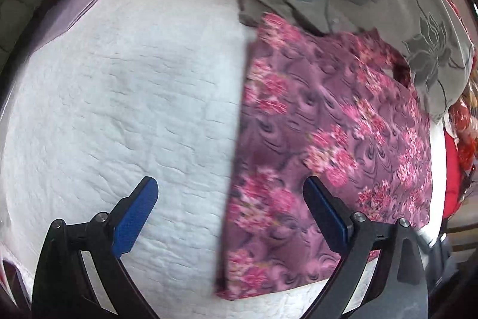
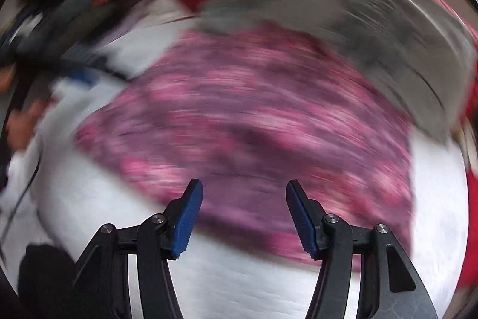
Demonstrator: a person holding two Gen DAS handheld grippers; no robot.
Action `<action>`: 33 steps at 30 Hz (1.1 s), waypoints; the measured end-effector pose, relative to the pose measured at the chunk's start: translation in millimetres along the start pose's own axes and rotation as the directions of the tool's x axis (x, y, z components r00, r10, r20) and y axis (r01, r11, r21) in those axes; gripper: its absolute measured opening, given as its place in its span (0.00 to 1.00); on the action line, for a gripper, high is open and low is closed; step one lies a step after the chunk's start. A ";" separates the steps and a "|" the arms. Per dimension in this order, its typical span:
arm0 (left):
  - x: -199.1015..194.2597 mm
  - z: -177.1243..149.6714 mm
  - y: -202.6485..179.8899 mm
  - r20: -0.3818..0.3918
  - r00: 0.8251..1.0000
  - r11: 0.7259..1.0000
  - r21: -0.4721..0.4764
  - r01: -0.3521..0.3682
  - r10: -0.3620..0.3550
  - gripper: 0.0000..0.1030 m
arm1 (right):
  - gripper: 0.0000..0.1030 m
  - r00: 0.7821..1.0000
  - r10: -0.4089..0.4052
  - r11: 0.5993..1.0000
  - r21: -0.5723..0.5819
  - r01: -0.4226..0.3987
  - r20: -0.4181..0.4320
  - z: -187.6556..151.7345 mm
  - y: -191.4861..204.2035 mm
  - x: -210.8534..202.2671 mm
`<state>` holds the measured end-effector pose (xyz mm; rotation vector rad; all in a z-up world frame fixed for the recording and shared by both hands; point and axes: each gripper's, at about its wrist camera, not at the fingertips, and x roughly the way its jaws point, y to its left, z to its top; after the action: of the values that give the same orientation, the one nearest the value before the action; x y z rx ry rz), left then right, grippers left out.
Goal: Fold small clothes
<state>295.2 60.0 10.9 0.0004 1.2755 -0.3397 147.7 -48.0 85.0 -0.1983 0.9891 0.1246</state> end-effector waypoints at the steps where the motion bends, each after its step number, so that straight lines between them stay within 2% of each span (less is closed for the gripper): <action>1: 0.3 3.2 4.2 -0.003 1.000 1.000 -0.001 0.002 -0.002 0.96 | 0.59 1.000 0.007 0.997 -0.080 -0.006 0.009 5.0 22.1 8.3; 5: 6.3 21.0 22.6 -0.026 0.999 0.999 -0.018 0.027 -0.028 0.96 | 0.59 0.999 -0.020 0.958 -0.284 0.030 0.038 6.5 85.5 31.8; 7: 9.1 27.8 28.8 -0.035 0.998 0.999 -0.025 0.042 -0.043 0.96 | 0.59 0.993 -0.081 0.933 -0.345 0.106 0.086 7.9 111.5 43.7; 10: 12.8 39.8 35.4 -0.045 0.998 0.998 -0.019 0.053 -0.053 0.96 | 0.59 0.974 -0.175 0.901 -0.376 0.219 0.146 9.4 130.6 57.3; 11: 13.9 43.1 35.7 -0.048 0.997 0.998 -0.013 0.055 -0.055 0.96 | 0.59 0.958 -0.218 0.880 -0.386 0.276 0.188 10.8 136.7 63.4; 13: 16.5 49.9 36.0 -0.053 0.997 0.998 -0.007 0.062 -0.062 0.96 | 0.55 0.939 -0.259 0.857 -0.395 0.332 0.227 14.9 139.0 72.9; 14: 18.5 53.8 35.6 -0.059 0.995 0.997 -0.008 0.075 -0.075 0.96 | 0.54 0.937 -0.260 0.858 -0.389 0.336 0.235 17.3 137.5 76.4; 15: 26.7 67.4 41.1 -0.066 0.994 0.996 -0.011 0.087 -0.088 0.96 | 0.42 0.937 -0.260 0.866 -0.373 0.334 0.236 20.4 133.4 79.5; 16: 21.8 61.0 33.2 -0.071 0.992 0.995 -0.018 0.100 -0.101 0.96 | 0.15 0.931 -0.283 0.864 -0.360 0.352 0.230 23.7 129.9 83.0; 17: 24.8 65.6 32.7 -0.080 0.988 0.991 -0.031 0.129 -0.131 0.96 | 0.07 0.927 -0.297 0.865 -0.347 0.362 0.228 26.1 126.2 84.2; 19: 30.5 72.3 30.8 -0.098 0.976 0.979 -0.065 0.191 -0.197 0.96 | 0.10 0.924 -0.284 0.888 -0.292 0.354 0.256 30.1 115.9 76.1; 23: 45.7 86.3 22.1 -0.129 0.939 0.943 -0.141 0.301 -0.319 0.96 | 0.09 0.890 -0.287 0.903 -0.211 0.375 0.355 31.9 103.3 45.2; 25: 46.7 86.2 9.4 -0.137 0.935 0.939 -0.153 0.307 -0.328 0.96 | 0.09 0.882 -0.283 0.910 -0.183 0.371 0.378 33.0 97.0 36.0; 27: 48.3 89.3 -6.9 -0.144 0.935 0.942 -0.138 0.304 -0.323 0.96 | 0.09 0.882 -0.272 0.924 -0.152 0.351 0.384 33.5 91.7 27.5; 28: 47.6 89.4 -14.2 -0.142 0.937 0.945 -0.127 0.301 -0.318 0.93 | 0.09 0.883 -0.270 0.930 -0.133 0.342 0.385 34.4 86.9 24.7; 30: 46.6 91.8 -29.2 -0.142 0.937 0.946 -0.101 0.308 -0.320 0.71 | 0.09 0.885 -0.264 0.938 -0.111 0.329 0.384 35.8 79.5 22.7; 31: 45.4 91.8 -33.7 -0.147 0.934 0.945 -0.093 0.314 -0.325 0.39 | 0.09 0.885 -0.262 0.941 -0.104 0.324 0.384 35.0 79.3 19.7; 32: 46.7 93.2 -40.5 -0.157 0.935 0.948 -0.087 0.307 -0.317 0.13 | 0.09 0.887 -0.258 0.945 -0.091 0.314 0.383 35.3 75.5 18.2; 33: 45.9 94.0 -45.1 -0.155 0.941 0.953 -0.083 0.292 -0.302 0.11 | 0.09 0.888 -0.256 0.949 -0.078 0.306 0.382 35.0 72.8 17.1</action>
<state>383.3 -11.9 4.3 -0.2205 1.4532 -0.5717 171.5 30.9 81.3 -0.4269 0.5679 -0.0386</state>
